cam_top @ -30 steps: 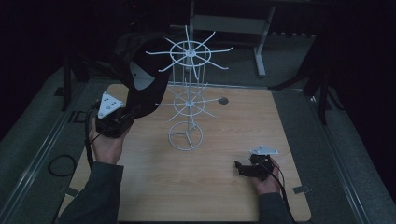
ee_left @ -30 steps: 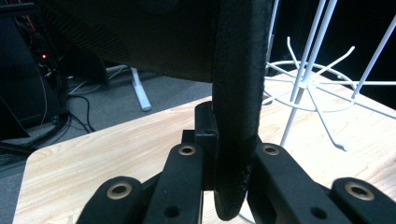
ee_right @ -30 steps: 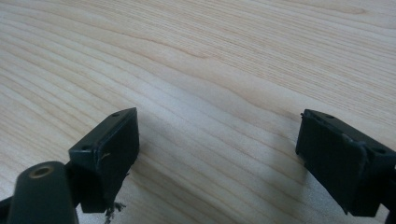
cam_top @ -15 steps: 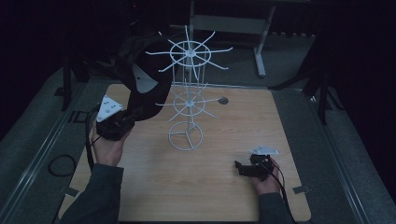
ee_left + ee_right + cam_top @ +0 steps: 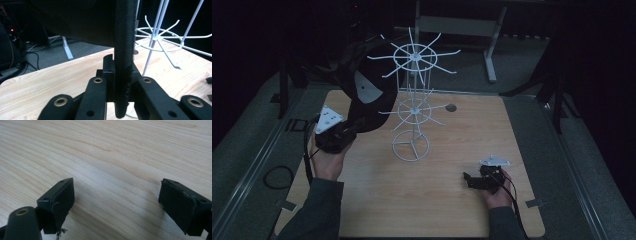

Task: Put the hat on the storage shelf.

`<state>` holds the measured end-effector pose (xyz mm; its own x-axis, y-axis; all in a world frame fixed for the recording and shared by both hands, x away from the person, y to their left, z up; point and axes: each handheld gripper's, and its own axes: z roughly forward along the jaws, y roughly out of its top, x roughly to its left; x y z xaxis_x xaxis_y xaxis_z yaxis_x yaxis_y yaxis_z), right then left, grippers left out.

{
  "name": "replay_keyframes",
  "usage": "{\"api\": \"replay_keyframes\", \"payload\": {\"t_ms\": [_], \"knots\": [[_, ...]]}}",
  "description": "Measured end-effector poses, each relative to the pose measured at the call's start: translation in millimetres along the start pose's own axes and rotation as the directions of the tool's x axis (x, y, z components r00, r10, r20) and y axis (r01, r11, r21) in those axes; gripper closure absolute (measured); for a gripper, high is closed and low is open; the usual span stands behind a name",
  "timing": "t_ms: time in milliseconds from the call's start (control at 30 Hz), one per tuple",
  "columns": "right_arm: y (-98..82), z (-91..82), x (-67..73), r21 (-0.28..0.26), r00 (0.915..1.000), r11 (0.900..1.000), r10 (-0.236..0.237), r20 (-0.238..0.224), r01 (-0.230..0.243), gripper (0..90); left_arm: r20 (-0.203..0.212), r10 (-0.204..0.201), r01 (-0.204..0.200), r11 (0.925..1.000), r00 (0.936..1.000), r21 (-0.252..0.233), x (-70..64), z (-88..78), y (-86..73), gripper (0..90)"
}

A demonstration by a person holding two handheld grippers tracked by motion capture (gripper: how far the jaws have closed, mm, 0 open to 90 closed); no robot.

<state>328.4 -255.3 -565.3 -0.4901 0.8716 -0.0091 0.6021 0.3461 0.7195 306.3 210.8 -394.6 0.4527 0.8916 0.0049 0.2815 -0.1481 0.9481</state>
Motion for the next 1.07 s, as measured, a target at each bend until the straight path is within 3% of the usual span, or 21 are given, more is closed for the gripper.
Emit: {"api": "replay_keyframes", "payload": {"t_ms": [67,100,233,433,633,900,1067], "knots": [[0.0,0.0,0.0,0.0,1.0,1.0,0.0,0.0,0.0,13.1,0.0,0.0,0.0,1.0,1.0,0.0,0.0,0.0,0.0,78.5],[0.0,0.0,0.0,0.0,1.0,1.0,0.0,0.0,0.0,13.1,-0.008,-0.007,0.007,1.0,0.9999,-0.005,1.0,-0.9,0.8,71.8],[0.0,0.0,0.0,0.0,1.0,1.0,0.0,0.0,0.0,13.1,-0.026,-0.02,0.02,0.9998,0.9995,-0.007,1.0,-0.9,0.7,60.2],[0.0,0.0,0.0,0.0,1.0,1.0,0.0,0.0,0.0,13.1,-0.032,-0.042,0.041,0.999,0.9986,-0.016,1.4,-3.2,1.0,49.2],[0.0,0.1,-0.1,-0.001,1.0,1.0,-0.002,0.001,0.002,13.1,-0.026,-0.028,0.029,0.9995,0.9992,0.01,-0.6,-4.8,1.8,40.8],[0.0,0.0,-0.1,-0.001,1.0,1.0,-0.002,0.001,0.002,13.1,-0.042,-0.074,0.074,0.9972,0.9964,0.005,2.6,-8.1,-0.1,29.1],[-0.1,-0.1,0.1,0.0,1.0,1.0,0.001,0.0,-0.001,13.1,-0.032,-0.098,0.098,0.9951,0.9946,-0.001,4.3,-12.5,-3.8,27.3]]}}
